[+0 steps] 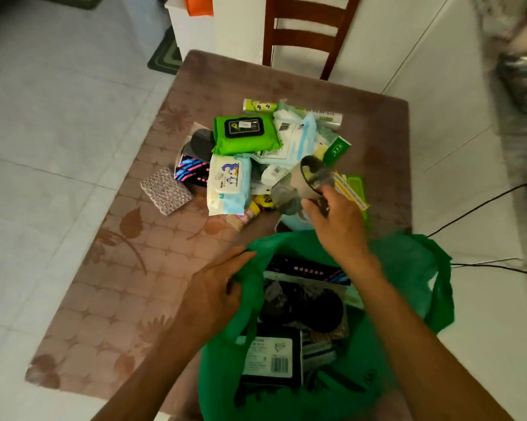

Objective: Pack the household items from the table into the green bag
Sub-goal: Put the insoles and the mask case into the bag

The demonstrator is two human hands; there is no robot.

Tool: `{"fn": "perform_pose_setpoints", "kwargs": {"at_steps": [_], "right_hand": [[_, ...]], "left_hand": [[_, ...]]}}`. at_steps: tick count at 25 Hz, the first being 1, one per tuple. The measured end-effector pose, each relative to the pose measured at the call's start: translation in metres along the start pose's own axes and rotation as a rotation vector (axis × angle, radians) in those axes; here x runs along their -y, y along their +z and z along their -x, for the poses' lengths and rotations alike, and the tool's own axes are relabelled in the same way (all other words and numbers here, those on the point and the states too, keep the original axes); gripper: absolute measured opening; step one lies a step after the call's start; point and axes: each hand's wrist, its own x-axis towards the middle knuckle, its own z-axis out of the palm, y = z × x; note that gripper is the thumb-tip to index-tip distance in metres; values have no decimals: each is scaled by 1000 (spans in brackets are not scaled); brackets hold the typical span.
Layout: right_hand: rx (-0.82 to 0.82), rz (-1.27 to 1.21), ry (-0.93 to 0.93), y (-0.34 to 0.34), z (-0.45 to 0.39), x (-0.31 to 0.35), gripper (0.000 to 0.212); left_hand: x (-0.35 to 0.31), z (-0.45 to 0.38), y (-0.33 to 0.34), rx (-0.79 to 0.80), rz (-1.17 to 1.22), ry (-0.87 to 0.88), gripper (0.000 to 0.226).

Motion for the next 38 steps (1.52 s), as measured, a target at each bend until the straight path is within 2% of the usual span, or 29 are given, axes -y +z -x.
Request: {"fn": "perform_pose_setpoints", "kwargs": {"at_steps": [1,2,4,6,7,10,11,13,16,19,21,22,24,26,27,28,30,32,34,36,38], "right_hand": [[-32,-84,-22,-33,18,3,26],[27,-134,-46,-66,37,6,23],[371,-88,-32,-112,70,2,25],[715,110,-20,-114,89,-16,32],[814,247,-40,-102,96,-29,34],[999,595,-51,-49,110,-72,44],[1050,671,-1,-39,111,-83,50],[1123,698,142,-36,111,-101,57],[1225,704,244,-42,114,-123,57],[1133,709,280,-46,119,-118,53],[972,737,139,-53,113,-97,44],[843,681,18,-57,107,-80,37],[516,364,-87,-56,86,-46,21],[249,83,-32,-37,47,-35,21],[194,68,19,-22,21,-36,30],[200,109,76,-4,-4,-44,42],[343,221,217,35,-38,-65,70],[447,267,315,66,-46,-86,95],[464,267,363,83,-42,-101,110],[374,212,373,78,-39,-98,109],[165,-5,348,46,-26,-84,99]], "left_hand": [[-2,-4,2,-24,27,-6,55],[-6,-7,5,-39,53,-13,56],[-16,-11,14,-44,90,-14,58],[-27,-10,22,-78,86,-4,57],[-31,-9,26,-88,77,6,57],[-36,-2,32,-94,71,20,57],[-37,0,32,-99,73,26,57],[-36,5,32,-108,74,23,58],[-36,9,32,-105,76,6,61],[-34,9,33,-102,83,10,62],[-32,9,34,-75,88,7,63],[-31,8,35,-61,94,9,64],[-30,5,35,-42,104,10,63],[-31,3,33,-35,95,22,59],[-31,3,31,-40,83,36,58],[-30,3,30,-46,65,45,58],[-22,6,27,-70,16,51,60],[-12,12,24,-98,-16,30,58],[-6,17,19,-99,-18,-12,58],[-6,16,12,-99,-22,-35,58],[-10,10,8,-105,-18,-64,60]]}}
